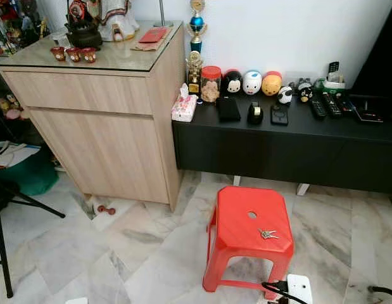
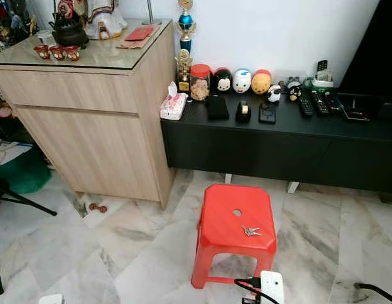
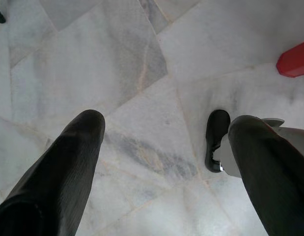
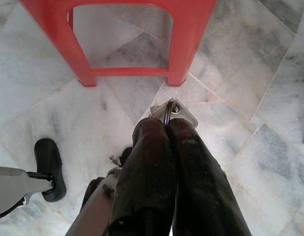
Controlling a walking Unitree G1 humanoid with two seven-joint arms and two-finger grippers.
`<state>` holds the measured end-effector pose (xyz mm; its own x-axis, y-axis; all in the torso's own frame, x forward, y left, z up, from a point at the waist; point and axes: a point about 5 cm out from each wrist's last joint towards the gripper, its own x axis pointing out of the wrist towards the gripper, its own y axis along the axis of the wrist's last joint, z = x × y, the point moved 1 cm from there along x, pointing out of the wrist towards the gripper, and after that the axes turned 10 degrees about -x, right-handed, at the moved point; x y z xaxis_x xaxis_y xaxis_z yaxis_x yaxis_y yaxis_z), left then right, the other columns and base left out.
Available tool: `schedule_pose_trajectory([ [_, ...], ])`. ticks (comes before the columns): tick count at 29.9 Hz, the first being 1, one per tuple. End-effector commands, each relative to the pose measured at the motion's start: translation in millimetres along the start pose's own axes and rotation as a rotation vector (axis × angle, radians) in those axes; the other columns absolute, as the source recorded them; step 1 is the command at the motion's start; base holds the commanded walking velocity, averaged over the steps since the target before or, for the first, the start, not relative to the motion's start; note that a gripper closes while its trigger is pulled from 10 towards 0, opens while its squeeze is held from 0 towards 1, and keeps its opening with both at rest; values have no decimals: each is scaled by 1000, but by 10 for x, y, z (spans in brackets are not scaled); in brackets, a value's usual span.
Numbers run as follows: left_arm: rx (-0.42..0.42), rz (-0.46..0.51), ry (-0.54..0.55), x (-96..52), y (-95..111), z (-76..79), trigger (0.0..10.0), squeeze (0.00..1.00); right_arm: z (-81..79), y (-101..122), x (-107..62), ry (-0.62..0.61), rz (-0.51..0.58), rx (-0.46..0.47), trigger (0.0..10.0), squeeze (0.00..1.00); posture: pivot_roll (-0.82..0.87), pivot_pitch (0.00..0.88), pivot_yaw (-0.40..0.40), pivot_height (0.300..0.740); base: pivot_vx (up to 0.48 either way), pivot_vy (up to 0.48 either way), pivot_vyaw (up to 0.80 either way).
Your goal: Hang keys on a hook
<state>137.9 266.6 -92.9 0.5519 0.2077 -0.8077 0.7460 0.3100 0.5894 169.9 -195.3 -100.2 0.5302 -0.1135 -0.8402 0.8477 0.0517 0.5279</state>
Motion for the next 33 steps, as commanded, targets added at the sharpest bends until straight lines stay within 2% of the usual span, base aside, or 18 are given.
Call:
schedule_pose_trajectory([
  [1, -1, -34, 13, -21, -66, -68, 10000, 0, -12, -44, -6, 0, -17, 4, 10000, 0, 133, 0, 5, 740, 0, 0, 0],
  [14, 17, -39, -8, -8, -55, -13, 10000, 0, -13, -6, 1, 3, -10, -11, 10000, 0, 130, 0, -3, 740, -247, 0, 0],
  [26, 20, -28, -44, 33, -53, 251, 10000, 0, -4, 13, 5, 3, -10, -16, 10000, 0, 132, 0, -6, 740, -300, 0, 0],
  [31, 19, -22, -46, 34, -39, 243, 10000, 0, 0, 14, 5, 2, -10, -15, 10000, 0, 133, 0, -7, 740, -284, 0, 0],
  [33, 24, -21, -37, 29, -22, 179, 10000, 0, 5, 16, 5, 1, -8, -12, 10000, 0, 134, 0, -8, 740, 0, 0, 0],
])
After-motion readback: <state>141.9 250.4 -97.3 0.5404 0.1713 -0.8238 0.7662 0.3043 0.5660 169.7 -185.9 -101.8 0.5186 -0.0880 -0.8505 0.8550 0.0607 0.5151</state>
